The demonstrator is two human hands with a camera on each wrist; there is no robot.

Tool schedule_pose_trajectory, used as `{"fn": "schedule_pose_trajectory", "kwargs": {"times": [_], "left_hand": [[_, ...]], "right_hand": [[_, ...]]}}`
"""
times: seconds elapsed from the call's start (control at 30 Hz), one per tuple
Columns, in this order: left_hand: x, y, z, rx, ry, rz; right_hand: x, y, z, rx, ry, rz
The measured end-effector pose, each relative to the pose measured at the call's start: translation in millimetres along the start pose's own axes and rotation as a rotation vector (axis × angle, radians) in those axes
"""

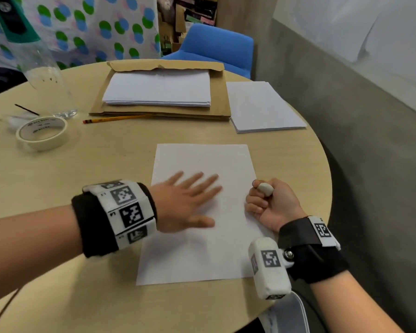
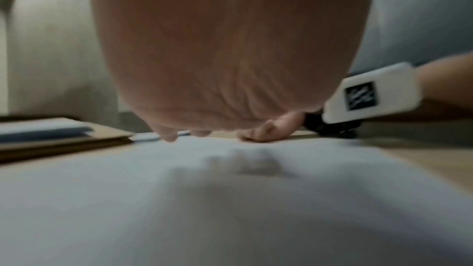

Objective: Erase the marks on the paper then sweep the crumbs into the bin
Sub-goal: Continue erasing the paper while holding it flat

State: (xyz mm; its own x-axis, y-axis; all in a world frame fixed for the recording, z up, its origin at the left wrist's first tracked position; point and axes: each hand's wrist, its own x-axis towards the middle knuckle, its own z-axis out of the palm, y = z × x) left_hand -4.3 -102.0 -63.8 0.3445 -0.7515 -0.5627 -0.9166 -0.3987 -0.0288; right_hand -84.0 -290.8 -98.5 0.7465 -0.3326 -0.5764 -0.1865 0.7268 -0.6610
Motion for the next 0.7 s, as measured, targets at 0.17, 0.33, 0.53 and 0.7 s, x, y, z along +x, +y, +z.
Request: {"fn": "schedule_pose_trajectory", "kwargs": {"times": [0.17,0.33,0.53,0.7], "left_hand": [[14,10,5,-0.102,-0.123,0.042],[39,-25,-25,-0.021,0.103,-0.319],[59,-3,-34,-0.243,0.104,0.0],[64,-6,-27,-0.346,0.118,0.004]], "right_hand": [[1,1,-1,0.008,-0.003,-0.002],[-1,3,1,0.03,-0.004,-0.031],[0,-17,9,-0.061,-0.021,-0.052],[2,-46,18,-0.76,0.041,-0.241]]}}
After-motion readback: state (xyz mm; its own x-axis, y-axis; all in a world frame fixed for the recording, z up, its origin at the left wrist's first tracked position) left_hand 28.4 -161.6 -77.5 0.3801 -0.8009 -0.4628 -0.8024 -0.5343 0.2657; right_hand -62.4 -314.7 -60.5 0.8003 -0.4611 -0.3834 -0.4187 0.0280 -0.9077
